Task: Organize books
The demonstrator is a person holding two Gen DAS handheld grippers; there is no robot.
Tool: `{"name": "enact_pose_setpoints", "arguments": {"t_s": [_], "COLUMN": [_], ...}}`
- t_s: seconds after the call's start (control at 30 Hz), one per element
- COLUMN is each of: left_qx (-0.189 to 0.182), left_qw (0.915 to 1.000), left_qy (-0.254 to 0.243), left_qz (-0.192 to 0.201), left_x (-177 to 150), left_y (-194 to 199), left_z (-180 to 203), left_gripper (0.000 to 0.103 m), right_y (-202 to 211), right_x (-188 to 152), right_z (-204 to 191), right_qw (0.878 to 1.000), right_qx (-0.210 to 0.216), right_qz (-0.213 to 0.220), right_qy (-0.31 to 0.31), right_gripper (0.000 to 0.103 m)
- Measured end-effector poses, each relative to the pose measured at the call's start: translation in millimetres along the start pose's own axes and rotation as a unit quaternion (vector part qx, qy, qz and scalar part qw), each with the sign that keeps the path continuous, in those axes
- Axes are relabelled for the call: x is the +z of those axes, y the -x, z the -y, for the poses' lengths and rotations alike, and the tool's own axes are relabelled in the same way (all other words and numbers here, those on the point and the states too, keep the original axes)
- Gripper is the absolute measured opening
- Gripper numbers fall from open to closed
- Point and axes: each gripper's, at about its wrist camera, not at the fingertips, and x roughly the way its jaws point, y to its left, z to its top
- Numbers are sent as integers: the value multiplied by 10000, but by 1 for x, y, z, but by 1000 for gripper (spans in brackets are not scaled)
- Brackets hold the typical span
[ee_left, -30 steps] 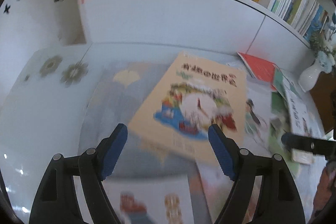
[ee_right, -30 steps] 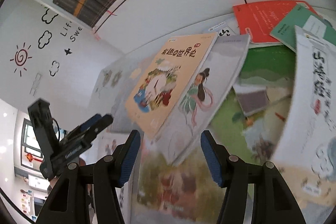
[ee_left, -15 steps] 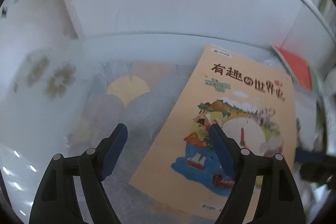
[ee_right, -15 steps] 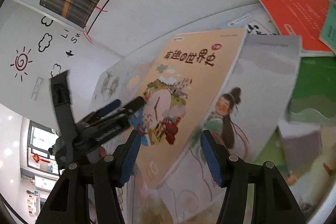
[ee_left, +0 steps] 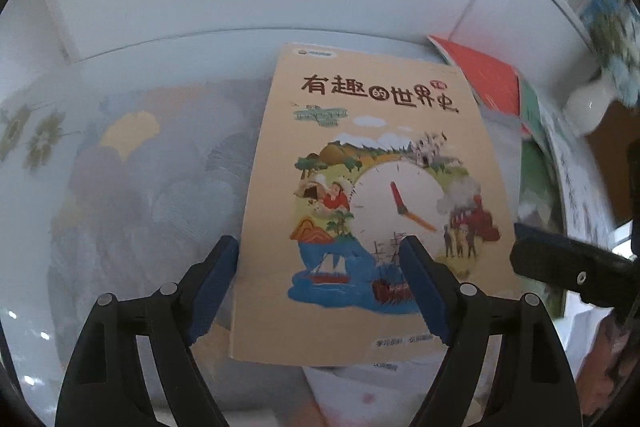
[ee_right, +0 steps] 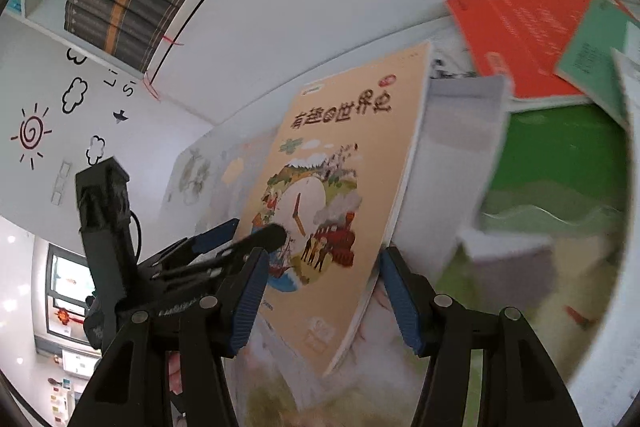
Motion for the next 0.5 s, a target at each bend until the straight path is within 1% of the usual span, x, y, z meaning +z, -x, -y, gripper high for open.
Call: {"name": "enact_pose_setpoints", "arguments": {"t_s": [0.03,0.07,0.13,0.2,0.3,0.5], "left_qx": [29,-73,-135,-127,-152,-95], "left_qw": [9999,9999,9996,9995,9992,9985], "left_qy": [-89,-98,-185,-238,-292,-433], "left_qz": [-40,-100,-158,-169,-223,-328], "left_x": [-4,-8,-14,-24,-39,-81], "left_y": [2,4,7,12,19,35], "left_z": [9,15,27,36,47,71], "left_gripper": [80,80,80,80,80,80], "right_y": [2,6,15,26,37,65], "right_x": [-2,-5,-11,-18,-30,-69], "right_z": [2,4,5,7,14,21], "right_qw": [10000,10000,9995,9987,9986,9972], "right_qx": [53,-4,-312,-460,-487,-642], "right_qz": [-59,-68,22,53,4,-114], "right_qy": [-1,-11,95,195,191,355], "right_gripper": [57,57,58,58,58,58]}}
